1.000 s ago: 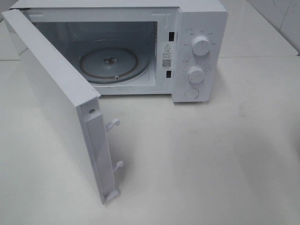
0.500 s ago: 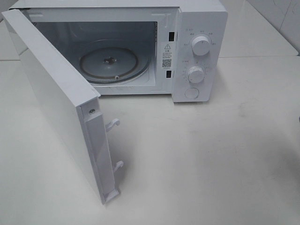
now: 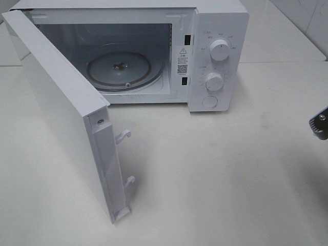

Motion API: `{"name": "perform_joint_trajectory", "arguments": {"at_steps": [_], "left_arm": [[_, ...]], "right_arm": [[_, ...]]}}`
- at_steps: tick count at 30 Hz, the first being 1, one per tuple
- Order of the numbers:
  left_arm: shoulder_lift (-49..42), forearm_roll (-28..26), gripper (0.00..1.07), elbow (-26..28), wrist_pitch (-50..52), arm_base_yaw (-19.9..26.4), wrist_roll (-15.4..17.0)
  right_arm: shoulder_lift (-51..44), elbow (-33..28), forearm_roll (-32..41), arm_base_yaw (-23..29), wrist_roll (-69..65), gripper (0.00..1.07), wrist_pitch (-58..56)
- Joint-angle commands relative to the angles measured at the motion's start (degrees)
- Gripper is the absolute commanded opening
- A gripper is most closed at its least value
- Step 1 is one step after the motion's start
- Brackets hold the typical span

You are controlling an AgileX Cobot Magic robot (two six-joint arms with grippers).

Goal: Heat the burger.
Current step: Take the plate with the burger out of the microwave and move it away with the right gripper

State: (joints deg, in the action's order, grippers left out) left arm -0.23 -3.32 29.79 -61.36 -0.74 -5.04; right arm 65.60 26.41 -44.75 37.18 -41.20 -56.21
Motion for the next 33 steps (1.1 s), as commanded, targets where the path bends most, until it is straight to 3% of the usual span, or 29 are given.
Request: {"name": "perform_joint_trajectory", "arguments": {"at_steps": [1, 13, 33], "left_arm": [[-1.03, 0.06, 1.0, -0.17, 0.17, 0.23, 0.06], [-1.03, 0.06, 1.0, -0.17, 0.17, 0.23, 0.06], [-1.03, 0.06, 1.0, -0.17, 0.17, 0.23, 0.06]], "right_arm": [[2.12, 0.57, -3.9, -0.34, -3.72, 0.01, -1.49], [9.97, 0.57, -4.3, -0.34, -12.2, 0.01, 3.04], [27.1, 0.57, -11.12, -0.34, -27.85, 0.05, 9.68]]}}
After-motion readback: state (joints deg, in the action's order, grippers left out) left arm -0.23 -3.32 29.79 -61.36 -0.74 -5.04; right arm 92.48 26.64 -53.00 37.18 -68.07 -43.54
